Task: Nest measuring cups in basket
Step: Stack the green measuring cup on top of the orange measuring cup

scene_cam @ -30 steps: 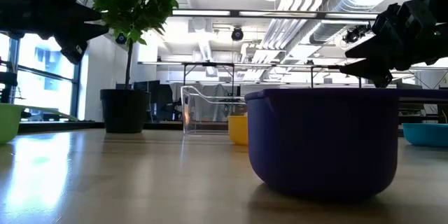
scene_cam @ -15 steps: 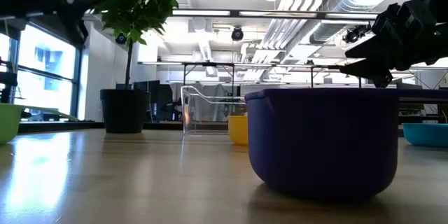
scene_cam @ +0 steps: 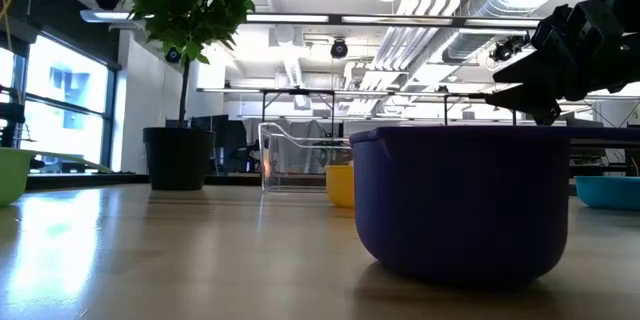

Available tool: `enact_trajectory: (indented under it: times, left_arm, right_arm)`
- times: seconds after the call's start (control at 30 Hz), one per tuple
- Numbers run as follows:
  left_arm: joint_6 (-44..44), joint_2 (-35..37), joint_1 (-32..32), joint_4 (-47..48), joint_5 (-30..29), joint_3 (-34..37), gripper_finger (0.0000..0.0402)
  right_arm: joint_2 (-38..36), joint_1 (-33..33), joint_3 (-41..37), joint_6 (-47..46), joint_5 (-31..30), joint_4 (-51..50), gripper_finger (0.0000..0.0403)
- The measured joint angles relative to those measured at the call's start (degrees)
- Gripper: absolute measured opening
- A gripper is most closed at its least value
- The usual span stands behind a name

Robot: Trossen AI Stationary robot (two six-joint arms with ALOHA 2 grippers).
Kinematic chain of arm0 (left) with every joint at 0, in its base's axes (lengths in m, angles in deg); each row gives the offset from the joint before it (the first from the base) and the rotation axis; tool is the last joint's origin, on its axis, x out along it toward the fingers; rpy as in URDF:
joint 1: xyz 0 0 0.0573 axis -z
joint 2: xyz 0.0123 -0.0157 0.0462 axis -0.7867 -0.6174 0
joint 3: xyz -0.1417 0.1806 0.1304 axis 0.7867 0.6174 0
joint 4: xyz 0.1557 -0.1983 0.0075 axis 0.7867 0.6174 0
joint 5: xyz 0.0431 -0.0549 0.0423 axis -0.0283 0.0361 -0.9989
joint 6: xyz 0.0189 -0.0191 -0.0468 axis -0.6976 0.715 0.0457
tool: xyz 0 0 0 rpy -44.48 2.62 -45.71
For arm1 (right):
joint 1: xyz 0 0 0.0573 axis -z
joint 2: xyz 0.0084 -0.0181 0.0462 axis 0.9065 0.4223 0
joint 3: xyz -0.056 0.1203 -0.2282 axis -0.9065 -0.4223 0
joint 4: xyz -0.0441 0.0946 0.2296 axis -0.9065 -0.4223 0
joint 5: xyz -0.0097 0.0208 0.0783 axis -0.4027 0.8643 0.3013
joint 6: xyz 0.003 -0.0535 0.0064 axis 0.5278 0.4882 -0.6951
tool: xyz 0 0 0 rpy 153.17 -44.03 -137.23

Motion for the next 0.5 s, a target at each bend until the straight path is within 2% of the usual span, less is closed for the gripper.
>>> enact_trajectory:
  times: [0.13, 0.5]
  left_arm:
    - [2.16, -4.23, 0.0, 13.24, 1.31, -7.05, 0.0117]
    - [3.95, -15.36, 0.0, 36.08, 6.6, -21.14, 0.0117]
  right_arm:
    - [-0.01, 0.02, 0.0, 0.0, 0.0, -0.01, 0.022]
    - [0.0, 0.01, -0.01, 0.0, 0.0, -0.01, 0.022]
